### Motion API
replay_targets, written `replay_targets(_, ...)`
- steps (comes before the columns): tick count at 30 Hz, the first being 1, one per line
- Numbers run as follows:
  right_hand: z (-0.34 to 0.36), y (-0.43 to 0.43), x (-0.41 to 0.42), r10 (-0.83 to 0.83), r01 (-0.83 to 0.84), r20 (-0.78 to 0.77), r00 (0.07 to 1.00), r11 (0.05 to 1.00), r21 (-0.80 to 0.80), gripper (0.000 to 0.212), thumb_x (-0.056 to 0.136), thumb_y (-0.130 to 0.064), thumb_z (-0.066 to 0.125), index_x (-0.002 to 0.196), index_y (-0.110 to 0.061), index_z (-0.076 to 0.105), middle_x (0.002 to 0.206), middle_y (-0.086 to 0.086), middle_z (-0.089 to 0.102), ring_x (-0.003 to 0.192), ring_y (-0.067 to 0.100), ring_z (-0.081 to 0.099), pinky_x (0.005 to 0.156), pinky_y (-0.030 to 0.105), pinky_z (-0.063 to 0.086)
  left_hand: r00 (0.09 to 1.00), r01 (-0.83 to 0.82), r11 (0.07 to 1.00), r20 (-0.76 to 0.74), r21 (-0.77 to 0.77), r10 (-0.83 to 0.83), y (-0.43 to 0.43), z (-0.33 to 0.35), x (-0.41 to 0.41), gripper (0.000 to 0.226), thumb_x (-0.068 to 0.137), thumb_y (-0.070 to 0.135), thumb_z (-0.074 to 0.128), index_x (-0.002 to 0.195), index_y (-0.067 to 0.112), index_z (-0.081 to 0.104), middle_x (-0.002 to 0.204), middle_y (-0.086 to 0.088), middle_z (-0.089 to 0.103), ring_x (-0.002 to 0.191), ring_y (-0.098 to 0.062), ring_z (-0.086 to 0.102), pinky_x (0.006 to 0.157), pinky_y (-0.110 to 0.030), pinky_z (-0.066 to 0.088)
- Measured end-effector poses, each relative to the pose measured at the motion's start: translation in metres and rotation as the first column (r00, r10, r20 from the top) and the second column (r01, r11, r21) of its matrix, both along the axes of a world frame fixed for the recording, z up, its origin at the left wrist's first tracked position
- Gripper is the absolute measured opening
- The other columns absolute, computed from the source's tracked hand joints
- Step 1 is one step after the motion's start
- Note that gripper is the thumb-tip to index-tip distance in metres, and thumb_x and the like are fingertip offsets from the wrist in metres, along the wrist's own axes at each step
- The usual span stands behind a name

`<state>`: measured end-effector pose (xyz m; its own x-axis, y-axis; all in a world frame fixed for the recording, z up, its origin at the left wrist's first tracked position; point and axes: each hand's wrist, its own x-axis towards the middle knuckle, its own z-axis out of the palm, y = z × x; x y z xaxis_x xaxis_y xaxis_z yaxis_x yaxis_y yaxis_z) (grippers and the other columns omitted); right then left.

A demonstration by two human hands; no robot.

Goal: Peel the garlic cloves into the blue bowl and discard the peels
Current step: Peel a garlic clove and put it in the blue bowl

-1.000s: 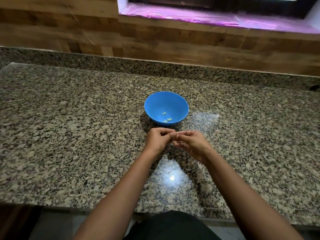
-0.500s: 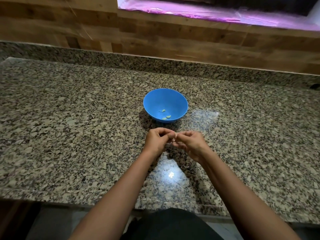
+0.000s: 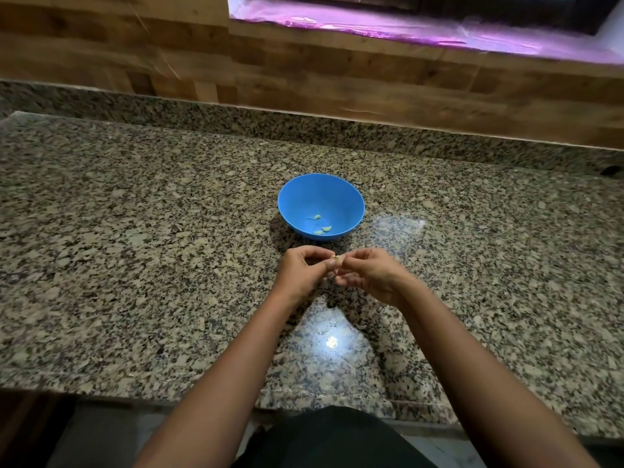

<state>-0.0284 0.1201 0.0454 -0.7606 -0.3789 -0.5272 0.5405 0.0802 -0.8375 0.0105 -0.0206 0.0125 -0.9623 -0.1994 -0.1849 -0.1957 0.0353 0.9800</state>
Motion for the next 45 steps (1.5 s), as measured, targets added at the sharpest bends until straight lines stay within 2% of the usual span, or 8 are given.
replay_targets(8,-0.010,0.013,0.006,-0.115,0.117,-0.074,0.991,0.993,0.012,0.005,0.088,0.005,0.054,0.088,0.000,0.053,0.078,0.016,0.062,0.058,0.019,0.064,0.056,0.026,0.057,1.000,0.000,0.790,0.011,-0.613,0.008,0.004,-0.019,0.008,0.017,0.090,0.018,0.060,0.101,0.006,0.063,0.094,-0.005,0.061,0.078,-0.010,0.053,0.059,-0.012,0.037)
replay_targets(18,-0.035,0.029,0.017,-0.006,0.080,-0.194,0.981,0.923,0.378,0.010,0.082,0.001,0.065,0.092,0.004,0.067,0.076,0.010,0.070,0.065,0.016,0.066,0.060,0.025,0.057,0.909,-0.061,0.605,-0.294,-0.794,-0.295,0.014,-0.054,0.036,0.029,0.085,0.018,0.067,0.111,0.005,0.063,0.107,-0.010,0.062,0.100,-0.026,0.060,0.082,-0.034,0.049)
replay_targets(24,-0.034,0.022,0.013,0.000,0.066,-0.144,0.990,0.888,0.456,0.002,0.083,0.003,0.064,0.081,0.002,0.065,0.074,0.012,0.067,0.063,0.017,0.064,0.057,0.024,0.056,0.876,-0.070,0.414,-0.255,-0.908,-0.410,0.017,-0.064,0.036,0.041,0.086,0.039,0.053,0.108,0.008,0.068,0.109,-0.007,0.069,0.104,-0.023,0.065,0.087,-0.036,0.051)
replay_targets(30,-0.026,0.015,0.001,0.233,-0.075,-0.157,0.960,0.750,0.657,0.007,0.083,-0.001,0.067,0.076,-0.003,0.067,0.076,0.012,0.070,0.069,0.021,0.068,0.068,0.036,0.059,0.875,-0.055,0.401,-0.238,-0.914,-0.422,0.018,-0.065,0.037,0.040,0.087,0.037,0.053,0.108,0.007,0.068,0.111,-0.008,0.069,0.107,-0.024,0.064,0.087,-0.038,0.051)
replay_targets(36,-0.020,0.011,0.013,0.495,-0.046,-0.293,0.818,0.565,0.824,0.019,0.079,0.010,0.058,0.082,-0.004,0.069,0.083,0.006,0.068,0.077,0.017,0.064,0.072,0.031,0.056,0.883,-0.031,0.430,-0.227,-0.902,-0.412,0.018,-0.064,0.037,0.043,0.079,0.030,0.074,0.111,0.004,0.067,0.115,-0.011,0.067,0.111,-0.027,0.061,0.091,-0.041,0.049)
replay_targets(40,-0.025,0.015,0.013,0.374,-0.045,-0.298,0.878,0.685,0.727,0.007,0.083,0.003,0.064,0.085,-0.001,0.069,0.077,0.005,0.068,0.066,0.011,0.063,0.062,0.023,0.055,0.875,-0.027,0.456,-0.242,-0.889,-0.419,0.017,-0.067,0.036,0.039,0.083,0.029,0.070,0.113,0.004,0.066,0.117,-0.011,0.066,0.115,-0.027,0.059,0.096,-0.040,0.045)
replay_targets(43,-0.030,0.020,0.025,-0.055,0.106,-0.164,0.985,0.940,0.325,0.010,0.085,0.001,0.062,0.092,0.007,0.066,0.077,0.014,0.067,0.060,0.016,0.063,0.057,0.023,0.056,0.928,0.056,0.749,-0.242,-0.660,-0.282,0.014,-0.053,0.035,0.025,0.088,0.021,0.065,0.109,0.008,0.069,0.112,-0.007,0.068,0.109,-0.020,0.061,0.093,-0.028,0.045)
replay_targets(45,-0.033,0.020,0.036,-0.270,0.269,0.025,0.963,0.963,0.035,0.009,0.086,0.004,0.057,0.091,0.006,0.065,0.080,0.018,0.066,0.063,0.021,0.065,0.057,0.026,0.057,0.983,0.062,0.936,-0.142,-0.346,-0.118,0.015,-0.037,0.031,0.012,0.087,0.019,0.066,0.096,0.015,0.071,0.095,0.002,0.070,0.089,-0.008,0.064,0.078,-0.018,0.050)
